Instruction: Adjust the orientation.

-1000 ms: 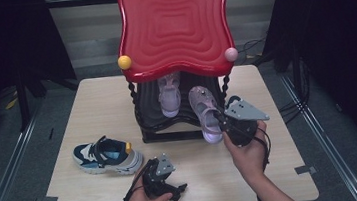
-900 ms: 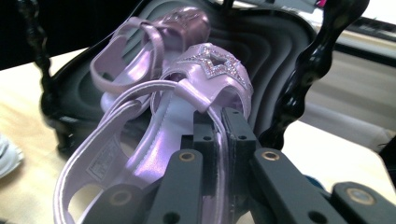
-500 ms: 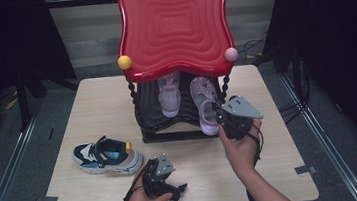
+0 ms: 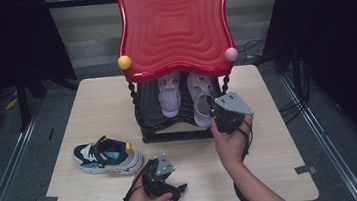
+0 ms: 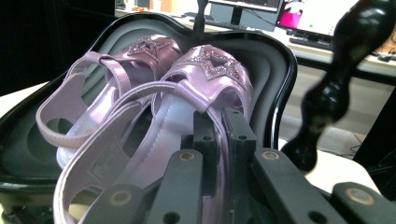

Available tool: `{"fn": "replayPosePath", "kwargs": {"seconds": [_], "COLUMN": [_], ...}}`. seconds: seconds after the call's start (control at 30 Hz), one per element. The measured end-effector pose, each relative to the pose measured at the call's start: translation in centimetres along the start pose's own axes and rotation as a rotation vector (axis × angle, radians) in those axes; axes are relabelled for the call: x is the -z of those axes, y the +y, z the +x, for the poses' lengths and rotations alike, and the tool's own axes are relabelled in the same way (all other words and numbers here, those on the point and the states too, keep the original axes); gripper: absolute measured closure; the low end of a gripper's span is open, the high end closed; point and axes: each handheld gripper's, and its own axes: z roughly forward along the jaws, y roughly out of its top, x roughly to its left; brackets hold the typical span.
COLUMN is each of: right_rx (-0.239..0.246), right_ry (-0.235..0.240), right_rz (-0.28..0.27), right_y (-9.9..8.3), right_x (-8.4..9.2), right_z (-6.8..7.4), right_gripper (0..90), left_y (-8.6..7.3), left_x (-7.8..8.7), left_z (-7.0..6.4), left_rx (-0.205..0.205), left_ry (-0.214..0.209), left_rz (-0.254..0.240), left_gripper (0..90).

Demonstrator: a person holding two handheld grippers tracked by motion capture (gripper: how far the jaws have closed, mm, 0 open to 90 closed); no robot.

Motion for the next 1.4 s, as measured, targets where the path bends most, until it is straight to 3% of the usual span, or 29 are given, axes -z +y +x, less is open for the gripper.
{"fn": "replayPosePath", "kwargs": {"seconds": [0.33, 0.67, 0.93, 1.1, 1.4], "right_rx": [0.011, 0.004, 0.015, 0.046, 0.037], "right_ry": [-0.044, -0.099, -0.109, -0.113, -0.140], "right_rz": [-0.023, -0.032, -0.030, -0.025, -0.014], "right_y": [0.2, 0.2, 0.3, 0.4, 0.5], "right_x": [-1.4, -2.8, -3.8, -4.6, -5.8], "right_z": [1.1, 1.1, 1.7, 2.5, 2.5], "right_gripper": [85.2, 85.1, 85.1, 85.1, 85.0], "left_y": [0.0, 0.0, 0.0, 0.0, 0.0], "left_x": [0.0, 0.0, 0.0, 0.0, 0.0], "left_z": [0.0, 0.0, 0.0, 0.0, 0.0], "left_rx": [-0.002, -0.003, -0.004, -0.003, -0.003], "left_ry": [0.000, 0.001, -0.001, -0.001, 0.000], "left_rz": [0.002, 0.001, -0.001, -0.001, 0.001], "left_gripper": [4.9, 4.9, 4.9, 4.9, 4.9]}}
